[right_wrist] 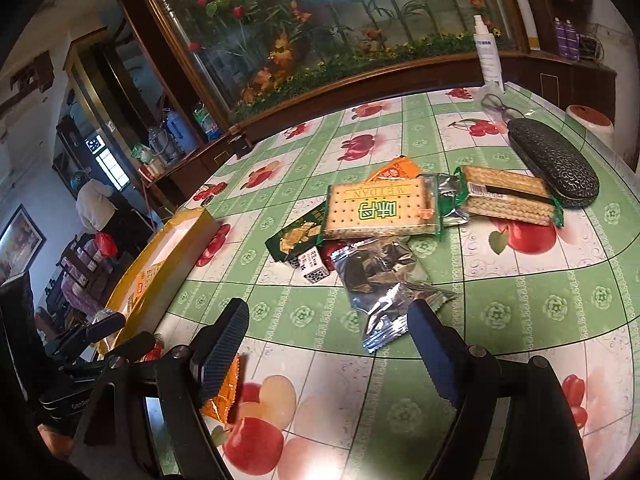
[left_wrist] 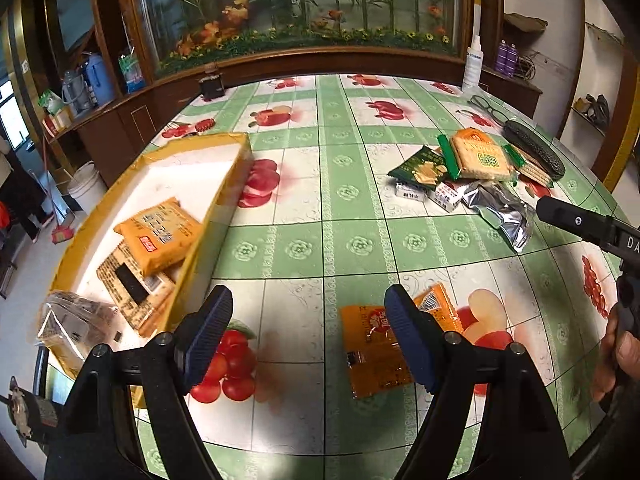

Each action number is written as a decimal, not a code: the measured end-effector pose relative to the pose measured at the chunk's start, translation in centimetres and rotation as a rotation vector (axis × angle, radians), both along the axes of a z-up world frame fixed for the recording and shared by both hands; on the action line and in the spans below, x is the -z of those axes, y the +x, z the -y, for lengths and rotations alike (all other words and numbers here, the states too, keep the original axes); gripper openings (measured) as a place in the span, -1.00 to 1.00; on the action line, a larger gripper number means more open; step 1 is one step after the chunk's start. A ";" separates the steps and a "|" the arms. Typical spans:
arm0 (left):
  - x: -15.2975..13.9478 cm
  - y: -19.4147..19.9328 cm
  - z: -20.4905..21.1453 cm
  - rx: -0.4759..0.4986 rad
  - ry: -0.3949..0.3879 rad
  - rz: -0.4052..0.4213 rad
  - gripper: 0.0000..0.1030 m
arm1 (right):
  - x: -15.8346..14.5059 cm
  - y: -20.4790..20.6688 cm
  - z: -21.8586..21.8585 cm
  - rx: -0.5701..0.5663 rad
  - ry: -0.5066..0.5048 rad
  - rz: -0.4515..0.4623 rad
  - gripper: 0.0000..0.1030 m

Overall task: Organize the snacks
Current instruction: 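Withdraw both tools from the tray toward the remaining snacks, then grasp the small orange pouch with the left tool while the right tool grasps the silver foil bag, then carry the orange pouch and silver foil bag over the white tray with both tools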

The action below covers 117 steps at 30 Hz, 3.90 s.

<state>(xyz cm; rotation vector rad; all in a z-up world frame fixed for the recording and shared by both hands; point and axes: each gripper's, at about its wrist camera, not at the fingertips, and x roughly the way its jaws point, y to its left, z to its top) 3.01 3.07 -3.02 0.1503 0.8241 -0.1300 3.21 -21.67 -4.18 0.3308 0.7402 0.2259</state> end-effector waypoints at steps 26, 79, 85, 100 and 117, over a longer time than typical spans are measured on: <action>2.9 -0.9 6.3 0.629 0.231 -0.097 0.52 | 1.4 0.2 0.9 0.004 -0.013 -0.059 0.63; 2.3 1.8 2.1 0.328 -0.061 -0.212 -0.25 | 2.0 5.9 -0.9 -0.173 -0.146 -0.100 -0.07; 1.7 2.0 1.4 0.289 -0.076 -0.196 -0.25 | 2.2 5.9 -1.9 -0.190 -0.179 -0.117 0.06; 0.4 1.8 0.5 0.265 -0.124 -0.180 -0.25 | 2.5 8.7 -7.5 -0.456 -0.519 -0.065 0.84; 0.1 1.7 0.1 0.237 -0.143 -0.173 -0.25 | 3.9 8.5 -8.4 -0.441 -0.426 -0.131 0.60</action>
